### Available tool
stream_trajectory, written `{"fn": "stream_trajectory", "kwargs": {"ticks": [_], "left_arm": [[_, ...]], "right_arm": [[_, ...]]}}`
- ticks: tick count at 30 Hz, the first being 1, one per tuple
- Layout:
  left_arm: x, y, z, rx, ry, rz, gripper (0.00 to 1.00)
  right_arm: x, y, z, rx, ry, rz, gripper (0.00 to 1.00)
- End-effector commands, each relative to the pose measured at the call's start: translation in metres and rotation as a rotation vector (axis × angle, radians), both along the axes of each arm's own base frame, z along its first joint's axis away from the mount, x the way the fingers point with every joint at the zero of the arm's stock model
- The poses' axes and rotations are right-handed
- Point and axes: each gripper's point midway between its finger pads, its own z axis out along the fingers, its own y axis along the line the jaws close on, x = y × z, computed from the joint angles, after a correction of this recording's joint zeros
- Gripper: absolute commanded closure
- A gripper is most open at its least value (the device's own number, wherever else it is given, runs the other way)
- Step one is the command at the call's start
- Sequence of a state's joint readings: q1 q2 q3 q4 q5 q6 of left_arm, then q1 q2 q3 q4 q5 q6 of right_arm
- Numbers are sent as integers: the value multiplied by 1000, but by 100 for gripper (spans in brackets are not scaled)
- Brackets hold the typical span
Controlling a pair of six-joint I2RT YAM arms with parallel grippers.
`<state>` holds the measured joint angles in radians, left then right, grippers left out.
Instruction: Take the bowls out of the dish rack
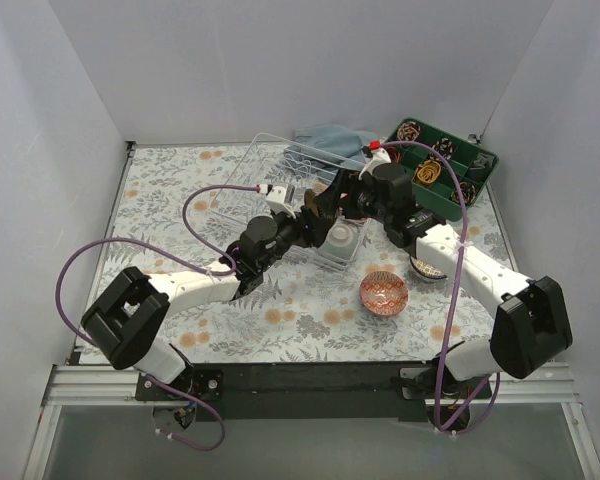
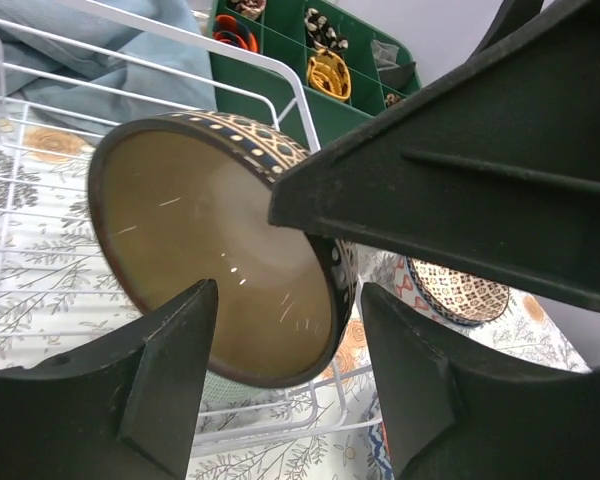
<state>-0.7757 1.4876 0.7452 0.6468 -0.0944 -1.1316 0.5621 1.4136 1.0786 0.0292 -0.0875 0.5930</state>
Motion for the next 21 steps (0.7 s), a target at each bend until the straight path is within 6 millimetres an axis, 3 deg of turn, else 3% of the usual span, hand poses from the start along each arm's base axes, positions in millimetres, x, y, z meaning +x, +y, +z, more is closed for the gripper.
{"fn": "stream_trajectory", "kwargs": {"ticks": [1, 3, 8, 12, 14, 17, 18, 20, 21], "left_arm": [[4, -18, 28, -43, -85, -6, 44], [3, -21, 27, -44, -87, -6, 50], [-2, -20, 33, -57, -99, -7, 80], [-8, -16, 41, -57, -113, -13, 100], [-11, -13, 43, -51, -118, -13, 100], [-18, -6, 48, -49, -124, -16, 100], [-21, -3, 55, -55, -134, -17, 100], [-24, 1, 50, -32, -115, -15, 100], [-25, 2, 51, -23, -112, -15, 100]], "right_arm": [[-1, 2, 56, 135, -141, 3, 99], [-3, 0, 59, 140, -148, 0, 99], [-9, -6, 60, 146, -157, -14, 99], [-16, -10, 60, 162, -162, -15, 89], [-21, -13, 64, 172, -174, -14, 85], [-27, -18, 67, 175, -189, -15, 70], [-30, -20, 64, 172, -188, -17, 60], [-36, -24, 72, 181, -212, -15, 50], [-39, -26, 73, 182, -220, -15, 41]]}}
